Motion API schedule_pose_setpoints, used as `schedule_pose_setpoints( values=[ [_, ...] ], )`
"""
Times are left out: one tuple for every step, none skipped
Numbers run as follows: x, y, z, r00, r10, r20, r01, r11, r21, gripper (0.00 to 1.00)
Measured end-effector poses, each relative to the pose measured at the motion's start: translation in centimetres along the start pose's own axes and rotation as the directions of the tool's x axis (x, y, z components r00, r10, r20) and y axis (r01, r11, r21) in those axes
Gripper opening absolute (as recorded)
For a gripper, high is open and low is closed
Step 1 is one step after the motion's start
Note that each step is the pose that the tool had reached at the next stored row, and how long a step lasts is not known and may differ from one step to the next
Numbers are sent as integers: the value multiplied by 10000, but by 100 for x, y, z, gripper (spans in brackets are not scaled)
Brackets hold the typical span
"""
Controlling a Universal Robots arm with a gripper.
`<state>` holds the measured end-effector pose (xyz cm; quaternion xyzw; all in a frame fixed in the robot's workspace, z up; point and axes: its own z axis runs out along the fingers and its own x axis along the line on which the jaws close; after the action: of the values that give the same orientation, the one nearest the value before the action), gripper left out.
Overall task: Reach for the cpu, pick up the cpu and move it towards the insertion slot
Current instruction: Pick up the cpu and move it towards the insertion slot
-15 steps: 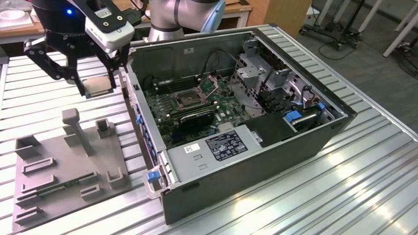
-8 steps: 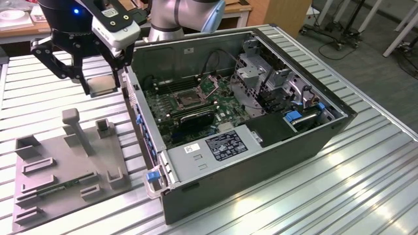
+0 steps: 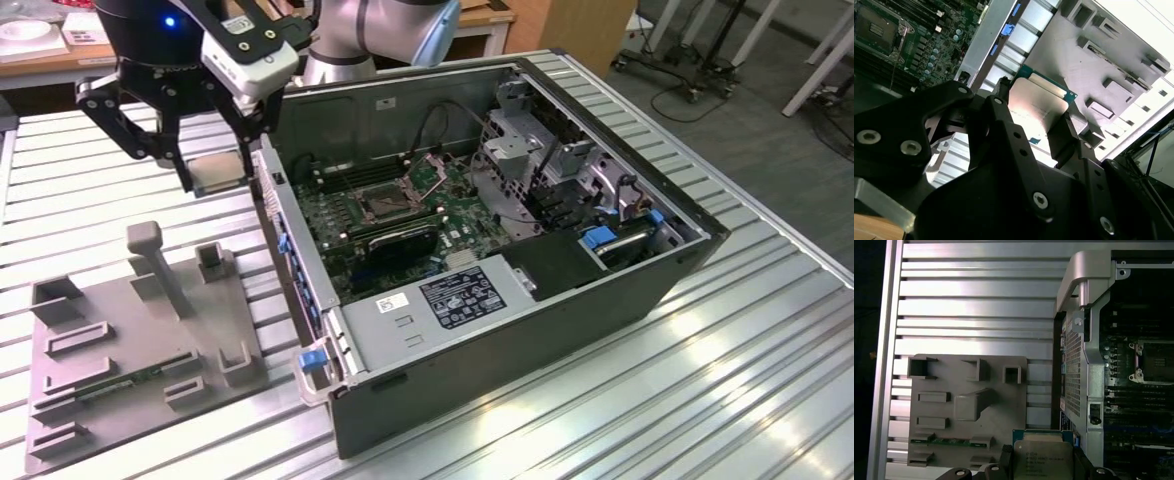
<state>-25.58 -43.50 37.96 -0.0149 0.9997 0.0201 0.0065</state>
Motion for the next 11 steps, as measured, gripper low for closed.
schedule_pose_setpoints(
  values=[
    [-10, 0, 0, 10000, -1, -1, 1, 10000, 1, 55],
    [-20, -1, 0, 10000, 0, 0, 0, 10000, 0, 55],
    [-29, -1, 0, 10000, 0, -1, 0, 10000, 1, 55],
    [-38, -1, 0, 10000, 0, -1, 0, 10000, 1, 55],
    [-47, -1, 0, 10000, 0, -1, 0, 10000, 1, 55],
    [-56, -2, 0, 10000, 0, -1, 0, 10000, 1, 55],
    [-65, -2, 1, 10000, 0, -1, 0, 10000, 0, 55],
    [-73, -2, 1, 10000, 0, -1, 0, 10000, 0, 55],
    [-81, -3, 1, 10000, 0, -1, 0, 10000, 1, 55],
    [-90, -3, 1, 10000, 0, -1, 0, 10000, 1, 55],
    [-97, -3, 1, 10000, 0, -1, 0, 10000, 1, 55]
  ],
)
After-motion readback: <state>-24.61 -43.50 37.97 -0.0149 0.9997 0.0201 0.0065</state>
